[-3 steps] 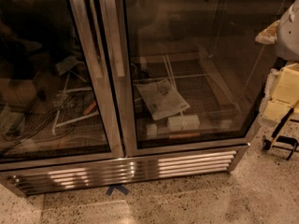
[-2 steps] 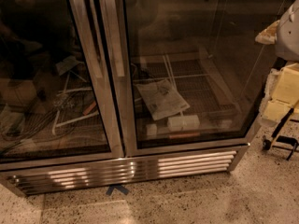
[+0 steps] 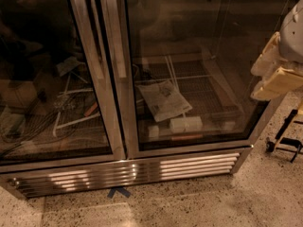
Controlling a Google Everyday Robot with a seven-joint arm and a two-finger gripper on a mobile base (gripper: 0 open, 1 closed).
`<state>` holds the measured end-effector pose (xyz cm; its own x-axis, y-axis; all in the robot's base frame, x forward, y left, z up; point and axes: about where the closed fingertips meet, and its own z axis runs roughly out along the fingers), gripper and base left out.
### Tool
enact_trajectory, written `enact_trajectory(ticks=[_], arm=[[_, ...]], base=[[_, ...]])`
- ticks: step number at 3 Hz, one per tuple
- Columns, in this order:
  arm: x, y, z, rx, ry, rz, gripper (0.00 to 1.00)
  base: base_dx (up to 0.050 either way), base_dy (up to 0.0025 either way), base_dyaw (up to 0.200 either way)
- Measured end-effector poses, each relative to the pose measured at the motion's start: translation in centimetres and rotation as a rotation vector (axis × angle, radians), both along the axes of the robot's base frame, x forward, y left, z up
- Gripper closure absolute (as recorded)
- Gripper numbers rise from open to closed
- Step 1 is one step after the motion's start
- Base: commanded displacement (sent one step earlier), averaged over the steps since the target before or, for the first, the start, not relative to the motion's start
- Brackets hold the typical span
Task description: Open top drawer
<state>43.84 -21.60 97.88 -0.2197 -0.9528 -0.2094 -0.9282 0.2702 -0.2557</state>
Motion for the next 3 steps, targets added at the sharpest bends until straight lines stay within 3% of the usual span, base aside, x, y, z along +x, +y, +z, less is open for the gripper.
enact_trajectory(ticks=[2, 3], arm=[[0.0, 0.0, 0.0, 0.0, 0.0, 0.0, 0.99], [0.07, 0.24, 0.17, 0.006, -0.004, -0.003, 1.0]], base=[[0.0, 0.0, 0.0], [0.0, 0.0, 0.0]])
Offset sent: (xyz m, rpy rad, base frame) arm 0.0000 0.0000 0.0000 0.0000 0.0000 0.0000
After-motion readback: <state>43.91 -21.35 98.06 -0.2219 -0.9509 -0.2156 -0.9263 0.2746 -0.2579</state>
